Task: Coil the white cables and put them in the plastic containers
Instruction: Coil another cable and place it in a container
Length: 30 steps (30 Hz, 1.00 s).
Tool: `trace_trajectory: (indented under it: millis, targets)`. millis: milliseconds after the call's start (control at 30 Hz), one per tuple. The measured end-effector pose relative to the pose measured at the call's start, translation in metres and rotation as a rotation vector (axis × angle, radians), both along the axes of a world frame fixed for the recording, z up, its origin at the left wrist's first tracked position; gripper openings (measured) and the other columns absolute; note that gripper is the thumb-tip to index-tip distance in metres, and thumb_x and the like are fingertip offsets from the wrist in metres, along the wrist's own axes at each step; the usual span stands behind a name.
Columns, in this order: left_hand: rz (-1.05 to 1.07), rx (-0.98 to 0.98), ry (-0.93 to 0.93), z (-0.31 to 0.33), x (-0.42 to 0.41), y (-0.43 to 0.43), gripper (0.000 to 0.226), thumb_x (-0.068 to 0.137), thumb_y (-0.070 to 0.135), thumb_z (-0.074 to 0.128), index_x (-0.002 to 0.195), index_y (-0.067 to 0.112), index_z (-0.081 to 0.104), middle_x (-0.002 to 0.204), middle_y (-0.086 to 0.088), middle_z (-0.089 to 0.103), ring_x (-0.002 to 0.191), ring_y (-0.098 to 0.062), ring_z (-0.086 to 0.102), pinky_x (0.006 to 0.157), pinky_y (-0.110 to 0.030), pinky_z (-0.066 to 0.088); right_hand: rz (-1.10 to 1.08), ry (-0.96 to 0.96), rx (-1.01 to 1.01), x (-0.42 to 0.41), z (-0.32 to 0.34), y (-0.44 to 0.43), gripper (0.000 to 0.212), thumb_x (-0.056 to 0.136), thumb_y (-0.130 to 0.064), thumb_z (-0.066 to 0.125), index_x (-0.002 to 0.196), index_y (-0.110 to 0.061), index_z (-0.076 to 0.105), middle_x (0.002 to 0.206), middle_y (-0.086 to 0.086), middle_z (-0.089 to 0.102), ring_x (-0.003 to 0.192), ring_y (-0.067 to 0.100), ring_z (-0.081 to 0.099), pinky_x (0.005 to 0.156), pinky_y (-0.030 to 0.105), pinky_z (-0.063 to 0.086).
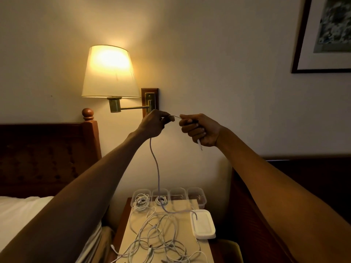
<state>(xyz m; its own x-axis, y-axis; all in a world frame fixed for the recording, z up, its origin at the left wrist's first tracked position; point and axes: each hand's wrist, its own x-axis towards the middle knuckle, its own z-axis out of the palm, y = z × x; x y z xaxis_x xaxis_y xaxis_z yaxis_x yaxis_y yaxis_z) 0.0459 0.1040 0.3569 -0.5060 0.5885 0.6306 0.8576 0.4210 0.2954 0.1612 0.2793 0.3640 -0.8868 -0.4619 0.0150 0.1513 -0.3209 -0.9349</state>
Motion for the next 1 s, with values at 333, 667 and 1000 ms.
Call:
trace_trajectory:
  millis: [333,667,1000]
  targets:
    - [-0.010,-0.469,-0.244,-0.013,0.042,0.025,0.029,0.098,0.005,0.050,0.126,0.002,0.056,0.086,0.001,0.053,0.057,-0.011,0.051,0.048,-0.017,0.042,-0.671,0.287,-0.049,-0.028,-0.010,-0.009,0.039,0.107,-0.027,0.030,0.123,0.001,0.052,0.101,0.006,0.065,0.072,0.011,0.060,0.056,0.017,0.047]
    - [-0.107,-0.535,-0.199,0.040,0.067,0.003,0.020,0.095,0.017,0.060,0.110,0.011,0.072,0.086,-0.005,0.069,0.058,-0.013,0.053,0.052,-0.021,0.046,-0.838,0.371,0.668,-0.041,-0.023,0.004,0.035,0.105,-0.021,0.036,0.110,0.011,0.049,0.107,0.035,0.055,0.100,0.045,0.058,0.090,0.046,0.054]
    - [-0.266,-0.192,-0.209,0.073,0.039,-0.024,0.018,0.091,0.018,0.067,0.105,0.009,0.074,0.097,0.009,0.074,0.087,0.006,0.066,0.070,-0.007,0.046,-0.265,0.225,0.569,-0.028,-0.030,-0.004,0.058,0.106,-0.039,0.021,0.128,0.005,0.052,0.116,0.019,0.068,0.068,0.015,0.065,0.063,0.017,0.052]
